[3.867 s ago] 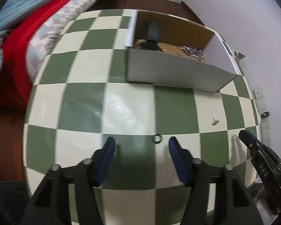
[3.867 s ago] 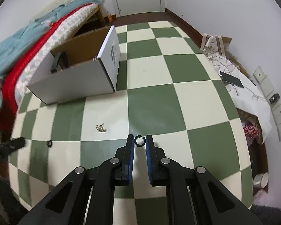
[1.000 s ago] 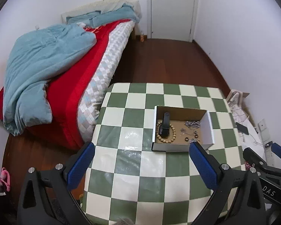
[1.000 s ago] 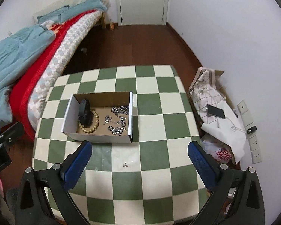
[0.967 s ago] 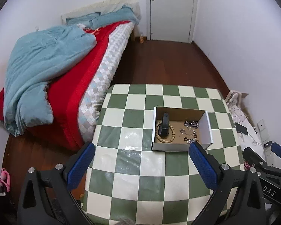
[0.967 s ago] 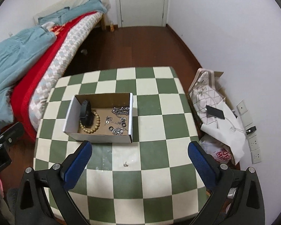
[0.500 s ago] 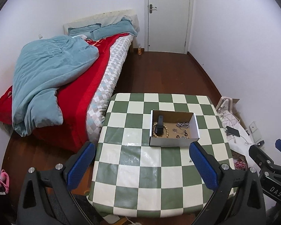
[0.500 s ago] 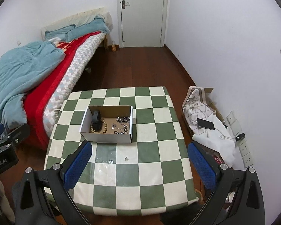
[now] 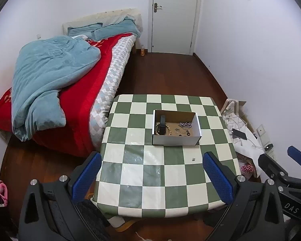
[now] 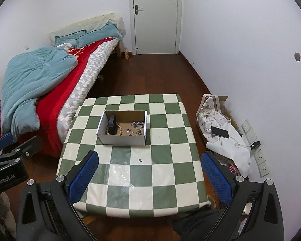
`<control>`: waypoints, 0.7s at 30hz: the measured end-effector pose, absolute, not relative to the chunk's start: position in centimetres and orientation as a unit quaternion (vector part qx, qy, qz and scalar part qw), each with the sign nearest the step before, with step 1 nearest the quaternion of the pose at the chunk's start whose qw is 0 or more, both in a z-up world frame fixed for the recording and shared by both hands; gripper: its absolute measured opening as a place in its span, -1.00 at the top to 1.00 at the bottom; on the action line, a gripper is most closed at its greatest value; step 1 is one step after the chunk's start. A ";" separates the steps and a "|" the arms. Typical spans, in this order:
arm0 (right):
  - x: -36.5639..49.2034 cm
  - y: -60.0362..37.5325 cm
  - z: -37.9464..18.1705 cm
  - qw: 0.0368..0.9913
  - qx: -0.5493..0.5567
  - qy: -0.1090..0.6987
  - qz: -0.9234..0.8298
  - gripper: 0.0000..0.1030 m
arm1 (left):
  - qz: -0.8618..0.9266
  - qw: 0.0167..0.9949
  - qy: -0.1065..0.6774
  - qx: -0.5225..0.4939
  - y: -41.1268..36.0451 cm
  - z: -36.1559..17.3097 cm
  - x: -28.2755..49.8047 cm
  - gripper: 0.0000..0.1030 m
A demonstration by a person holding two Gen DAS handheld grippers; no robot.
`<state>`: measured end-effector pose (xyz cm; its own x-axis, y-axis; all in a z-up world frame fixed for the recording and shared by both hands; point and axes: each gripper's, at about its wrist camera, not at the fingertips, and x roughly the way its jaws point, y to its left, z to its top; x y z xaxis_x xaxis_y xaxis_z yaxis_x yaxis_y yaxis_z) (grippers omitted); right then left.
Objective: Organize jewelry
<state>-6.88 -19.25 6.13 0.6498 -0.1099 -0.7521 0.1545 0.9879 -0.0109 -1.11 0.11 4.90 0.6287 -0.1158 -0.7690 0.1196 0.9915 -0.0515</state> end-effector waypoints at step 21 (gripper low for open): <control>-1.1 -20.6 7.7 0.908 0.012 0.408 -0.099 -1.00 | -0.039 0.900 0.433 0.013 -2.0 5.0 4.8 -0.99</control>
